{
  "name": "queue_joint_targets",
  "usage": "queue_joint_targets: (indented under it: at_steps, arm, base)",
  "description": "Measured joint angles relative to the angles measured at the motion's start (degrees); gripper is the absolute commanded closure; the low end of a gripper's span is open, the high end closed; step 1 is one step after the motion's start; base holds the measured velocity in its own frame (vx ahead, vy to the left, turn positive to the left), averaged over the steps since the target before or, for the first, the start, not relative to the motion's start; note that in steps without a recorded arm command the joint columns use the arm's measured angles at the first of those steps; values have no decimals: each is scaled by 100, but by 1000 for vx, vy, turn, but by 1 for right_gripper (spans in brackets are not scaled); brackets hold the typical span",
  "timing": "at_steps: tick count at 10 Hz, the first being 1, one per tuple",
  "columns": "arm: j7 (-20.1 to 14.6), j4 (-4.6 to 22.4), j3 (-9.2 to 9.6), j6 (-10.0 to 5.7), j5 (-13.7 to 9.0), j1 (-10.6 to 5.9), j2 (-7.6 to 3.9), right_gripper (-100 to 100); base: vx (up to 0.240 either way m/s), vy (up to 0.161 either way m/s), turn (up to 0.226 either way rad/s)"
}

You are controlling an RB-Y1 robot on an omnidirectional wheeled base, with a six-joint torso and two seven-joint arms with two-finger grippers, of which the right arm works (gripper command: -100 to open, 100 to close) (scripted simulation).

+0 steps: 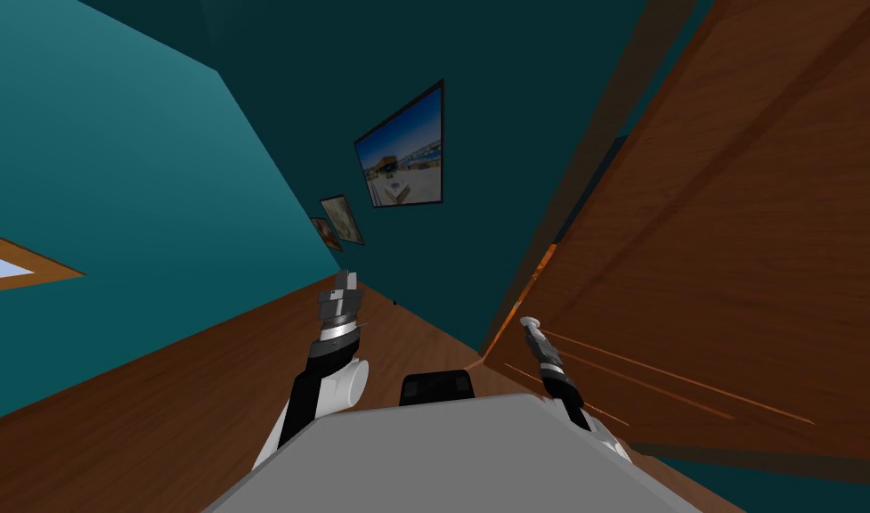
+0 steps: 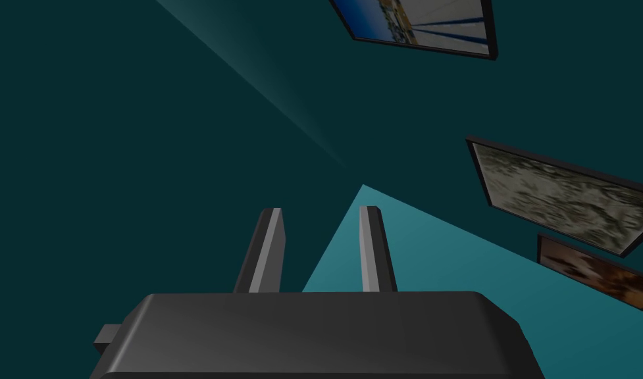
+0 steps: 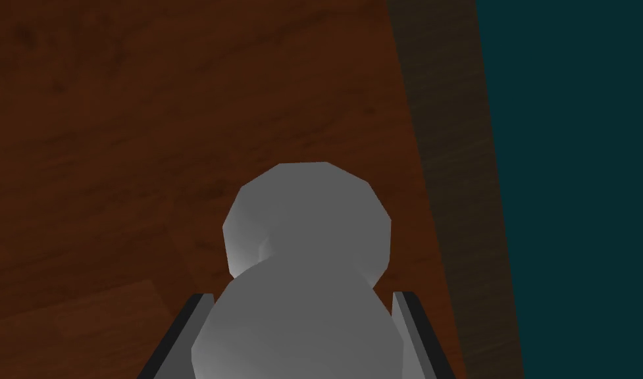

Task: Pull the door open

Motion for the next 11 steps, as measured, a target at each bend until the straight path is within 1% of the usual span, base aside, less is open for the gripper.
queue_joint_targets:
  at_steps: [4,7,11]
  arm:
    - [-494,13,130,9,-146,-33,-20,100]
    - [-908,10,257,20,-287,-53,-39,100]
    - [-1482,70,433,19,-487,-115,-70,100]
  base:
    - [-23,-8,5]
    - [-32,-8,8]
    - [-35,-12,9]
